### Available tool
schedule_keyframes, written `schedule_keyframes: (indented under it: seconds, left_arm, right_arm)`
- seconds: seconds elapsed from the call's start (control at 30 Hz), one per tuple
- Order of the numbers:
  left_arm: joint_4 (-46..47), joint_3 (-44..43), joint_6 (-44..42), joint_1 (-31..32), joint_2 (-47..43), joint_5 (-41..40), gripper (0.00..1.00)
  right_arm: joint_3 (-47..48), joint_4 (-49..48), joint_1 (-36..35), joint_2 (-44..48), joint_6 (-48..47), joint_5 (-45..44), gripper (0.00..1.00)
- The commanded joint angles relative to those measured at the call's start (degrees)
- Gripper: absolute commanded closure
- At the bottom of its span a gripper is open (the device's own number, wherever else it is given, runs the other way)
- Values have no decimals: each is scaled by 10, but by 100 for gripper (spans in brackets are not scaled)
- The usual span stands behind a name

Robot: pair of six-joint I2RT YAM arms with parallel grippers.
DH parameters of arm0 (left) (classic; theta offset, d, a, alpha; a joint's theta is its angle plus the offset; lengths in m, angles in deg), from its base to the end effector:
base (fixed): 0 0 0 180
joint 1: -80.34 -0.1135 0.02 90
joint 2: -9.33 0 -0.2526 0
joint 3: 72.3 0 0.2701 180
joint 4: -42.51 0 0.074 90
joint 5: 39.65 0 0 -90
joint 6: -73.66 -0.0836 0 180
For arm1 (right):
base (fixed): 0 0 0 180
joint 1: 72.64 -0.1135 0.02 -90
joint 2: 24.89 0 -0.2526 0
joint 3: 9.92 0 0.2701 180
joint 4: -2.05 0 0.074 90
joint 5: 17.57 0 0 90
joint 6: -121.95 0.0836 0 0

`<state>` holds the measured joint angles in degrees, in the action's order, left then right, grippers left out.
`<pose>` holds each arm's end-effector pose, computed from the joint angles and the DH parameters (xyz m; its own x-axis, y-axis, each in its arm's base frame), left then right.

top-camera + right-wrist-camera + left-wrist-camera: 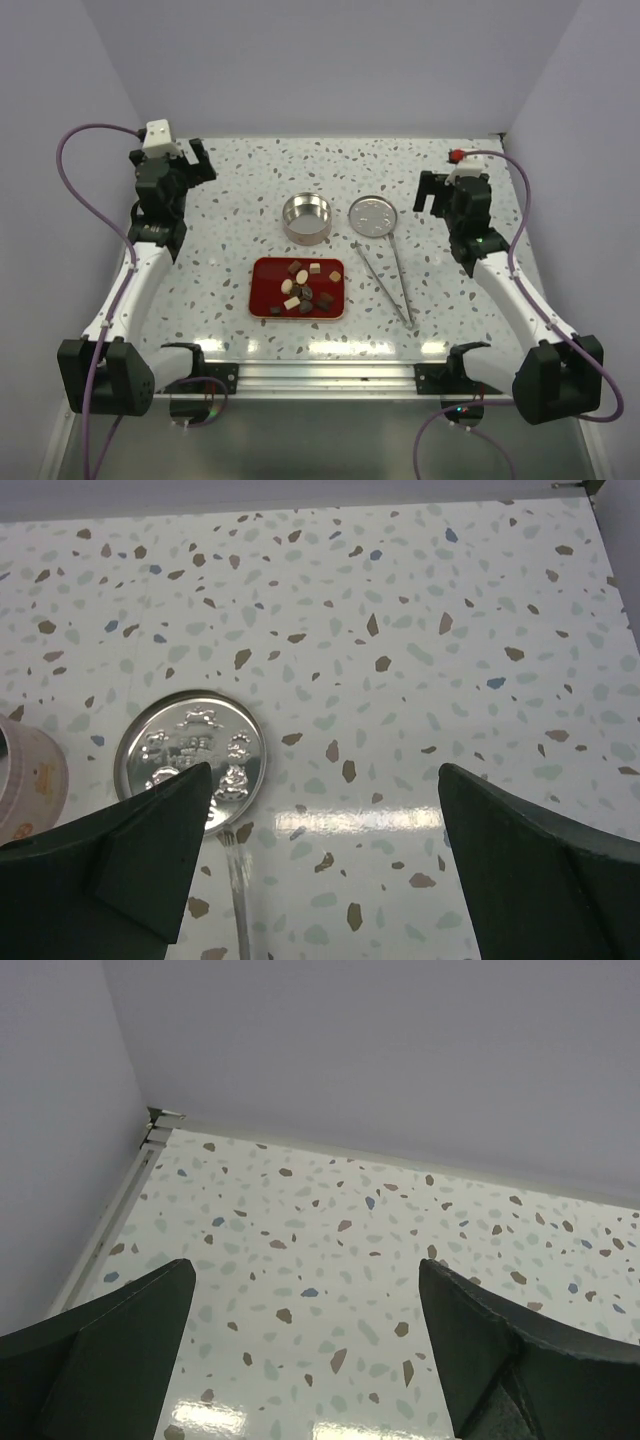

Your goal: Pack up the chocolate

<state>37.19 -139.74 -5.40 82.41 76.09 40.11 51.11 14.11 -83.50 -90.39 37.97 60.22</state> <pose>0.3465 0.0023 0.3362 -0.0525 -0.1850 -0.9813 -0.1543 0.9724 -0.1750 0.3312 0.0455 0.2780 -0.2763 0.0514 -0.9597 0.0442 0.9982 0.0407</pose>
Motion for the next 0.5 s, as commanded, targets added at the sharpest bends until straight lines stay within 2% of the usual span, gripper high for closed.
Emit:
schedule_keyframes:
  seconds: [0.0,0.07,0.2,0.3,0.47]
  left_arm:
    - [-5,-21,2,7,-7,-3,0]
    - [-5,-19,7,8,-6,-6,0]
    - [-1,-7,11,14,-6,-10,0]
    - [9,0,14,18,-9,-11,0]
    - [8,4,20,19,-8,0,0]
  right_arm:
    - [17,33,-7,-10,25,16,1]
    - [12,64,-17,-19,36,35,1]
    - [-21,98,-87,-26,64,19,1]
    - [-45,108,-105,-27,109,53,1]
    - [-50,174,-146,-28,140,39,1]
